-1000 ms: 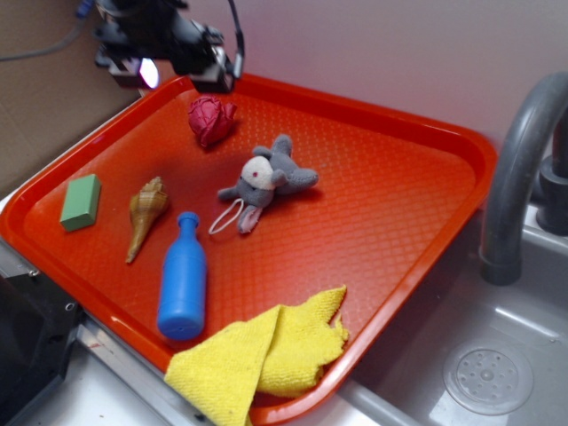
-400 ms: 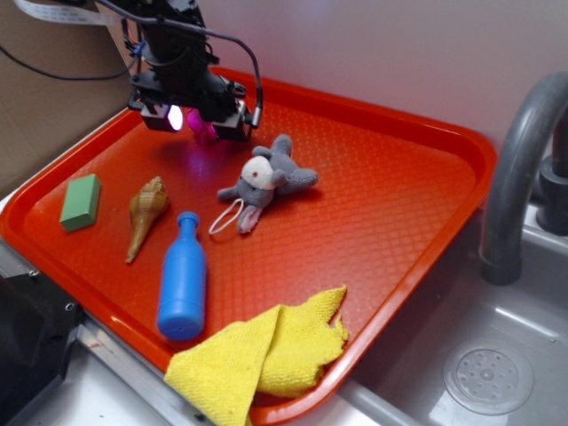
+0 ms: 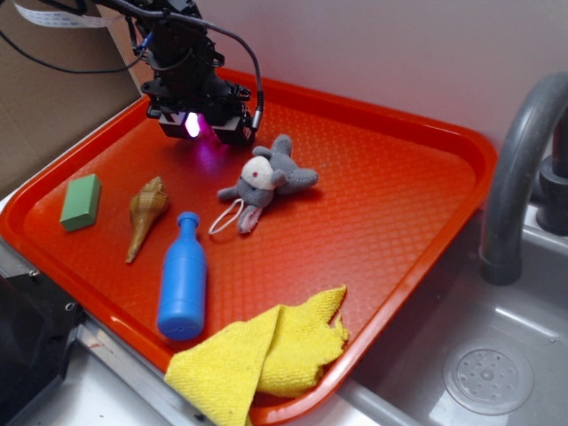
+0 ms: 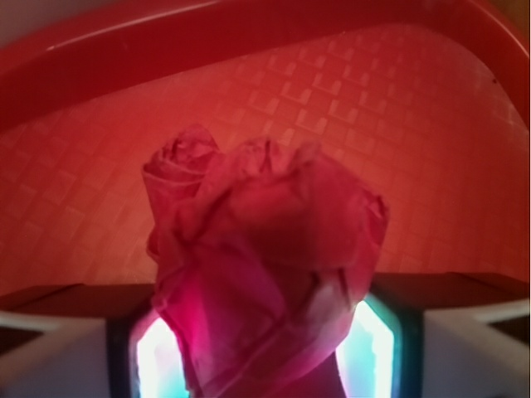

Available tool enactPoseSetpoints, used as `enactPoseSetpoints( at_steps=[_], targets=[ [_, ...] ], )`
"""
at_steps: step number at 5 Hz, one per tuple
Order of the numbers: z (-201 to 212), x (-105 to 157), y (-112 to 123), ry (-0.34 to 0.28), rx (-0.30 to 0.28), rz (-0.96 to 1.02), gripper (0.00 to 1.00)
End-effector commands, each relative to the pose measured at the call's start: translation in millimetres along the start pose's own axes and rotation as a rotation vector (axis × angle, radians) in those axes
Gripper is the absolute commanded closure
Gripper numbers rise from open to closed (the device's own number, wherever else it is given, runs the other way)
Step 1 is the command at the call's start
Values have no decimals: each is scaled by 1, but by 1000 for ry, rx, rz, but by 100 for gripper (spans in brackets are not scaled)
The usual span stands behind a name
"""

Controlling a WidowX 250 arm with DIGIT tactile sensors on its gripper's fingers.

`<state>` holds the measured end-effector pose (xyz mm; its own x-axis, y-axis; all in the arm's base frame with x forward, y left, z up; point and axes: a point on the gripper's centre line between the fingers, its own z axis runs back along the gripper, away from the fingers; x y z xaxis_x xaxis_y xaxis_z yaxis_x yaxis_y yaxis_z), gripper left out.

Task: Grab the red paper.

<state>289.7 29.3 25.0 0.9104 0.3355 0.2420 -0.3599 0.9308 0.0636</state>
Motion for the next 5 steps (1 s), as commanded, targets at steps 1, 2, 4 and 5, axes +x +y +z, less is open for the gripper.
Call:
enactPoseSetpoints(
  at_steps=[1, 2, 4, 5],
  targets=[
    [94, 2, -6, 33, 2, -189, 100],
    [133, -7, -24, 115, -33, -269, 100],
    [199, -16, -28, 86, -48, -374, 100],
    [242, -19, -9, -30, -193, -378, 100]
  ],
)
